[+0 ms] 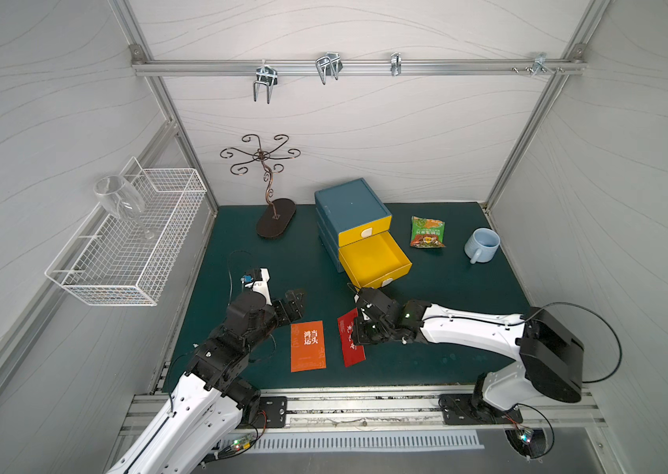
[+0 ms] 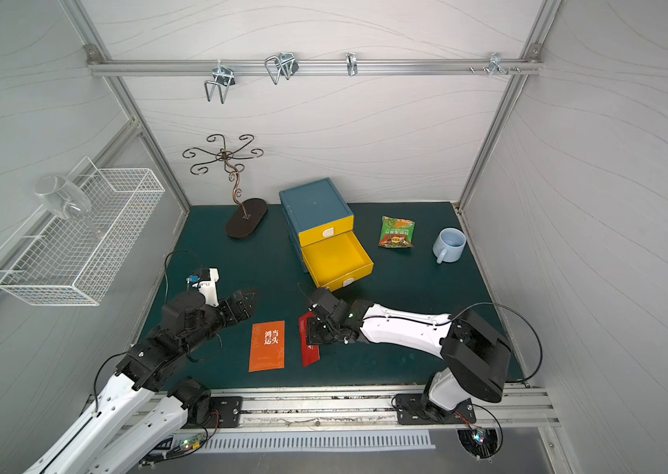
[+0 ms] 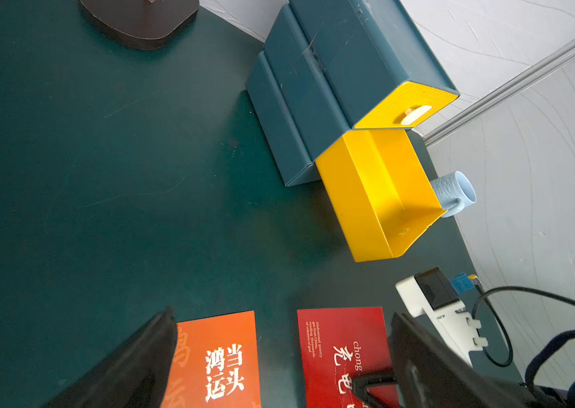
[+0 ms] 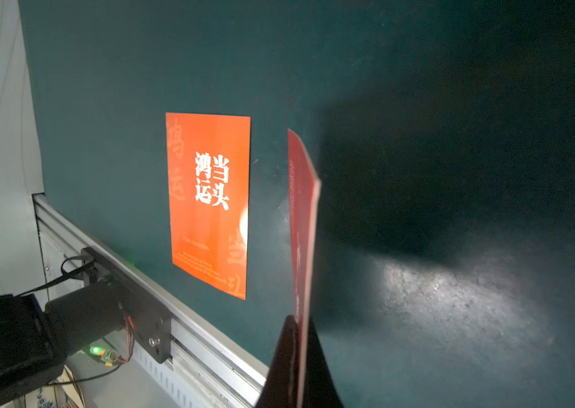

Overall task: Take the postcards out of the drawer
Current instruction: Place the postcard at the center of the board.

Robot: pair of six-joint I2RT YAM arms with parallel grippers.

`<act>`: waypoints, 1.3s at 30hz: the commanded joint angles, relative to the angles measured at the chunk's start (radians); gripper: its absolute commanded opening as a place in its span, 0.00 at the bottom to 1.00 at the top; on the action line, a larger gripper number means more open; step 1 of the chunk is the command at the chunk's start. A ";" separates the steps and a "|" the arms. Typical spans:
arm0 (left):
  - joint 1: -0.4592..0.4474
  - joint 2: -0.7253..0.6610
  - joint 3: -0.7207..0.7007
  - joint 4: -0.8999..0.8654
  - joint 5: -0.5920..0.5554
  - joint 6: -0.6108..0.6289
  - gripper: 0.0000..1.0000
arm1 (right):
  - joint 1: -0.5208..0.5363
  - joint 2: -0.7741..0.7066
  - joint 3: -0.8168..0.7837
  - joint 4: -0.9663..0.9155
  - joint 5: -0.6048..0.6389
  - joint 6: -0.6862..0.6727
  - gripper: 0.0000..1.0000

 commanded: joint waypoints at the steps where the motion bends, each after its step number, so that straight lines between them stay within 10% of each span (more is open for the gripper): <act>1: 0.004 -0.001 0.000 0.013 -0.027 0.032 0.98 | 0.007 0.052 0.047 -0.037 0.029 0.030 0.00; 12: 0.005 0.029 -0.004 0.012 -0.018 0.046 0.99 | -0.005 0.177 0.147 -0.146 0.024 0.037 0.02; 39: 0.008 0.073 -0.027 0.037 -0.022 0.033 0.99 | -0.070 0.238 0.162 -0.272 0.012 0.014 0.41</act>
